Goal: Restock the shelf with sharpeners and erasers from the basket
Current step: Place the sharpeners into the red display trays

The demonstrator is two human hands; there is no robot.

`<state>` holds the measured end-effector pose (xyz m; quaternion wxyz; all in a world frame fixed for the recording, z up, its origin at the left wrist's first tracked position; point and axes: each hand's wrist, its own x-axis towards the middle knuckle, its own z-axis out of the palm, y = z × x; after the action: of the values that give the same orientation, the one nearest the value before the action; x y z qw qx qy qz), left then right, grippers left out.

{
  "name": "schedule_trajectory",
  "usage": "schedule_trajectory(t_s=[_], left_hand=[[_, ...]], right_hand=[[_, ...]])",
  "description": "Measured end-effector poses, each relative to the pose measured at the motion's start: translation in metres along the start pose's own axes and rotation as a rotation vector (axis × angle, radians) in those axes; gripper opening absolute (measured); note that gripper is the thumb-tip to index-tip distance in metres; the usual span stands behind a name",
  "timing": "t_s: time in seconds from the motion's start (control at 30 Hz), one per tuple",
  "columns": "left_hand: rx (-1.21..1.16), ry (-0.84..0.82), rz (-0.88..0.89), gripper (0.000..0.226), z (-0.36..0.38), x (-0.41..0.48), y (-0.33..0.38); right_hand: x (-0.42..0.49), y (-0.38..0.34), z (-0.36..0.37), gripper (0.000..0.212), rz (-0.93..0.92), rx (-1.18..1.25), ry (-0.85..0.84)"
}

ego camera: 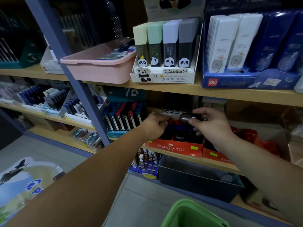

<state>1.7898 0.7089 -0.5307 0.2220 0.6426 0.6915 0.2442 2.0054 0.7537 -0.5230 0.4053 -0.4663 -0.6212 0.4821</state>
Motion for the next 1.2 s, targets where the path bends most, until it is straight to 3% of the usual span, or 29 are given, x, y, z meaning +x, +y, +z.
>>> schedule_trajectory(t_s=[0.13,0.3,0.47,0.63,0.83,1.0,1.1,1.2], left_hand=[[-0.015,0.015,-0.072,0.038,-0.011,-0.010,0.004],[-0.084,0.446,-0.122,0.039,-0.023,-0.039,-0.010],[-0.316,0.329,-0.264,0.033,-0.007,-0.064,-0.030],[-0.381,0.339,-0.312,0.044,-0.001,-0.062,-0.037],[-0.481,0.320,-0.270,0.033,0.007,-0.066,-0.037],[-0.616,0.208,-0.223,0.044,0.010,-0.074,-0.043],[-0.581,0.179,-0.240,0.048,0.006,-0.077,-0.044],[-0.438,0.181,-0.279,0.057,-0.001,-0.086,-0.038]], right_hand=[[0.002,-0.003,0.002,0.040,-0.009,-0.004,-0.001],[0.003,-0.011,0.018,0.036,-0.036,0.061,-0.005],[0.006,-0.022,0.049,0.032,-0.140,-0.030,-0.065],[0.027,-0.027,0.075,0.032,-0.227,-0.414,-0.092],[0.038,-0.036,0.100,0.027,-0.328,-0.851,-0.272],[0.044,-0.031,0.102,0.004,-0.281,-0.889,-0.413],[0.039,-0.038,0.101,0.024,-0.264,-0.863,-0.476],[0.017,-0.047,0.089,0.021,-0.364,-0.795,-0.392]])
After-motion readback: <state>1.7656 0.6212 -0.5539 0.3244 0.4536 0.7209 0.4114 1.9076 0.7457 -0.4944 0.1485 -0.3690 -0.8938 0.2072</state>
